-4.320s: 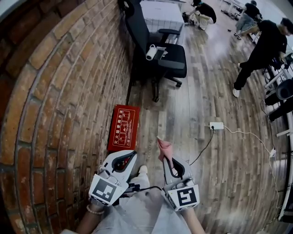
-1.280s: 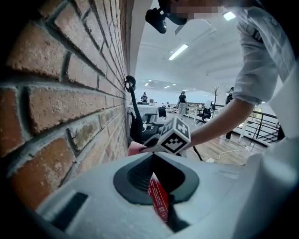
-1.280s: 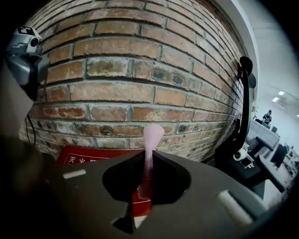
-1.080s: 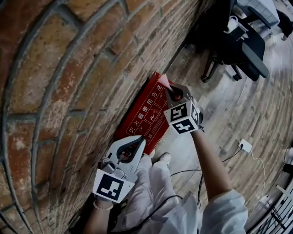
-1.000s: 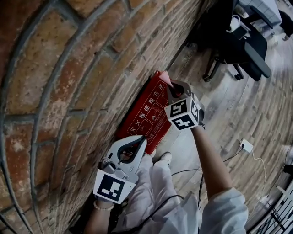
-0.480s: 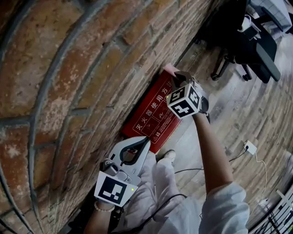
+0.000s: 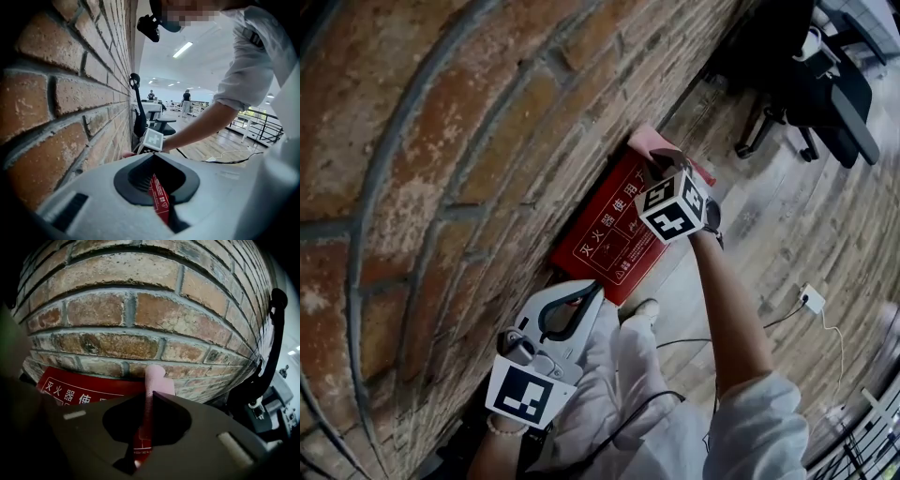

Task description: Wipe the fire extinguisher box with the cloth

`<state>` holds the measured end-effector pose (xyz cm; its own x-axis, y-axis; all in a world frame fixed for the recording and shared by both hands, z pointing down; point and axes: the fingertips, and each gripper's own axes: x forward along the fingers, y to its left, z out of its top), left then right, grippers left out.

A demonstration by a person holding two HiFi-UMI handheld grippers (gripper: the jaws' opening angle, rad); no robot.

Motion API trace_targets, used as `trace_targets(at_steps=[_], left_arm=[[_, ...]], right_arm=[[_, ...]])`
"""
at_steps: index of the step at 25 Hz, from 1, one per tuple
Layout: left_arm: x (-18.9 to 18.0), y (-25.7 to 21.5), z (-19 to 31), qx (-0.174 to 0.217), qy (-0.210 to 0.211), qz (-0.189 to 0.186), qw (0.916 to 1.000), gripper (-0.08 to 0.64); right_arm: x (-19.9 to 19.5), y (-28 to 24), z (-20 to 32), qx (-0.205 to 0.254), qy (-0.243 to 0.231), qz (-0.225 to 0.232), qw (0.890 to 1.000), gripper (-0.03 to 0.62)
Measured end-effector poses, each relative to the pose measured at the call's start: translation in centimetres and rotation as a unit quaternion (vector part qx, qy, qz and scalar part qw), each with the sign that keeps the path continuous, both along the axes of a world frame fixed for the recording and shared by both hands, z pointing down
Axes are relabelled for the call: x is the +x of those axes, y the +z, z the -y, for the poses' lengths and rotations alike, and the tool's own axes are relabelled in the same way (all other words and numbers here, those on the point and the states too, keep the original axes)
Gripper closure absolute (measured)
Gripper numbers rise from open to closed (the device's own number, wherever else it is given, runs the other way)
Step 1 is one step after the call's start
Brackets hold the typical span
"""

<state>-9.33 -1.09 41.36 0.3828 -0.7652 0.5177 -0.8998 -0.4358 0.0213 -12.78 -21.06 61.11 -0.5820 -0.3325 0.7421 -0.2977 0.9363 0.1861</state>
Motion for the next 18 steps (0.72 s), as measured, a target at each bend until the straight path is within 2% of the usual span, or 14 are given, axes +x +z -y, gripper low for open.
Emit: trace_targets(at_steps=[18], left_arm=[[0.1,0.5,-2.8,-0.008,-0.007,-0.002,0.9999,0.563]], right_arm=[[-2.2,0.7,-10.2,-0.036,-0.066,0.027,0.997,0.566]])
